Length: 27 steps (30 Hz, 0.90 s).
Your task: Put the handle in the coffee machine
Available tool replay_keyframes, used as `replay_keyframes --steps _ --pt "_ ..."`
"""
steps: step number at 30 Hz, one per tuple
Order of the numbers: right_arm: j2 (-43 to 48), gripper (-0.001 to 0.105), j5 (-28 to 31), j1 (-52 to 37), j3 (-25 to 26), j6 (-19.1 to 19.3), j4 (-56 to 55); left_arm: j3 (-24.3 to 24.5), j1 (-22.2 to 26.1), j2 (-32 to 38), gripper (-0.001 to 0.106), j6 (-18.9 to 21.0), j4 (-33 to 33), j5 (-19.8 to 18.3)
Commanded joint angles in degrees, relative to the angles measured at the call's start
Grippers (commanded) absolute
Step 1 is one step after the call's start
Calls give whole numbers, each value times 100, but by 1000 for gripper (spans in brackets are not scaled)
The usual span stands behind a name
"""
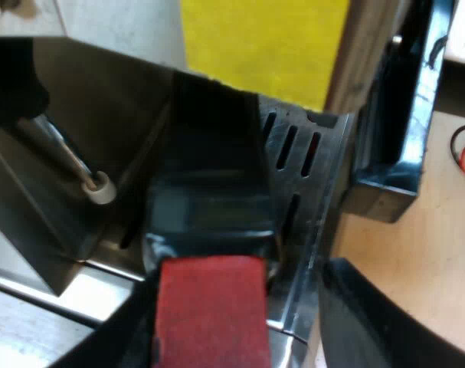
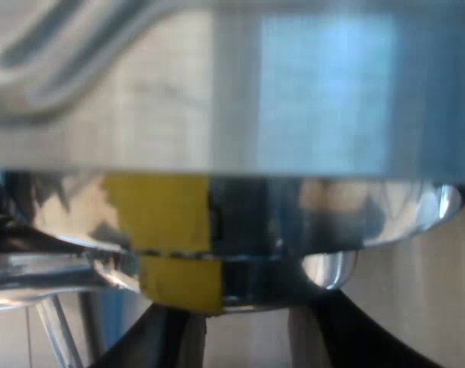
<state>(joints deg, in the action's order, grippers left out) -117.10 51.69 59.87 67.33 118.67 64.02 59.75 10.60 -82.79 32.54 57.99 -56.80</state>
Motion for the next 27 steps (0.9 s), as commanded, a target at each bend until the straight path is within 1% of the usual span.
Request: replay_keyframes --steps 1,5,7,14,15,19,20,21,22,23,24,25,26,27 --pt "414 28 52 -33 138 77 812 123 0 85 44 -66 53 -486" --pt "464 28 52 -33 138 77 812 123 73 85 44 -66 54 -461" --pt "512 28 52 -33 138 128 812 123 343 142 44 -66 54 -490" --pt "551 28 52 -33 138 139 812 123 805 262 44 -66 64 -489" --pt "551 28 52 -33 138 139 812 147 940 316 44 -66 118 -501" --pt "551 28 52 -33 138 139 812 269 1160 514 44 -66 187 -592" --pt "551 28 52 -33 138 139 812 330 1198 577 44 -66 187 -572" --pt "551 28 52 -33 138 139 812 408 1208 647 43 -66 244 -471" --pt "551 28 52 -33 138 139 812 501 1207 696 37 -66 324 -318" --pt "551 28 52 -33 138 139 812 543 1207 706 33 -66 341 -272" --pt "551 28 52 -33 138 139 812 692 1194 756 16 -66 448 -220" --pt "551 28 52 -33 138 139 812 782 1188 768 4 -66 477 -221" --pt "551 28 52 -33 138 139 812 840 1178 767 0 -22 489 -200" --pt "551 28 52 -33 138 139 812 945 1154 766 1 182 477 -81"
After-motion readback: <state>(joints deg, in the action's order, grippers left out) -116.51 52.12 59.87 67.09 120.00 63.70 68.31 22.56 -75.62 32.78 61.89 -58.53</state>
